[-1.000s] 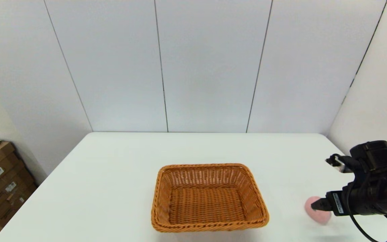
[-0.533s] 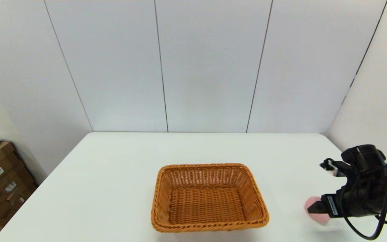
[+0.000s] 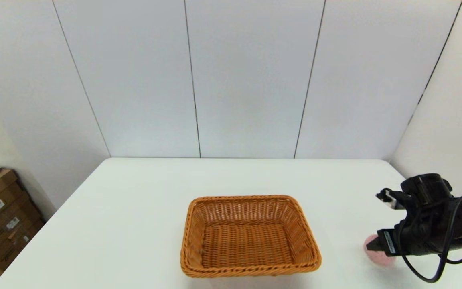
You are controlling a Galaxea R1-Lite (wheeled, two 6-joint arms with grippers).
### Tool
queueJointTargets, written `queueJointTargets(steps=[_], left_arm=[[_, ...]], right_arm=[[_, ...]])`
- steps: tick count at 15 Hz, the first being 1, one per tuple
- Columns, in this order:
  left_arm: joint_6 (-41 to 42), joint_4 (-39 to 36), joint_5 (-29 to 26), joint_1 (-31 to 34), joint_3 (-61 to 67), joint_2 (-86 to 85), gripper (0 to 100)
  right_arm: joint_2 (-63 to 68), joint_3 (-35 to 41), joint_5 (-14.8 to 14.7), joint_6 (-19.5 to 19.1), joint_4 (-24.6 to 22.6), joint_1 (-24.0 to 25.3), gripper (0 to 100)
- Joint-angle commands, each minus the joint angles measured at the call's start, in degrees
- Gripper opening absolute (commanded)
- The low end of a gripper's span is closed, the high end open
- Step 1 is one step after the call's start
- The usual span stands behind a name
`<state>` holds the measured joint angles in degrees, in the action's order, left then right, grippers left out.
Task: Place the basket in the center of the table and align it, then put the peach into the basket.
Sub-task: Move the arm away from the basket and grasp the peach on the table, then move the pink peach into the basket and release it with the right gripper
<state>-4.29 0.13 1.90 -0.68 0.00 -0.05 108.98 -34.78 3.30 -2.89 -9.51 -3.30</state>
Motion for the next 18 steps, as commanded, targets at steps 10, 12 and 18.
queueJointTargets(steps=[10, 12, 18], left_arm=[[-0.1, -0.05, 0.03, -0.02, 0.0, -0.04, 100], [-0.1, -0.05, 0.03, -0.02, 0.0, -0.04, 100], [-0.1, -0.05, 0.03, -0.02, 0.0, -0.13, 100]], right_arm=[[-2.2, 6.04, -0.14, -0.01, -11.85, 1.46, 0], [-8.26, 8.76, -0.14, 0.52, -19.93, 5.06, 0], [-24.08, 4.37, -0.58, 7.37, -19.58, 22.73, 0]])
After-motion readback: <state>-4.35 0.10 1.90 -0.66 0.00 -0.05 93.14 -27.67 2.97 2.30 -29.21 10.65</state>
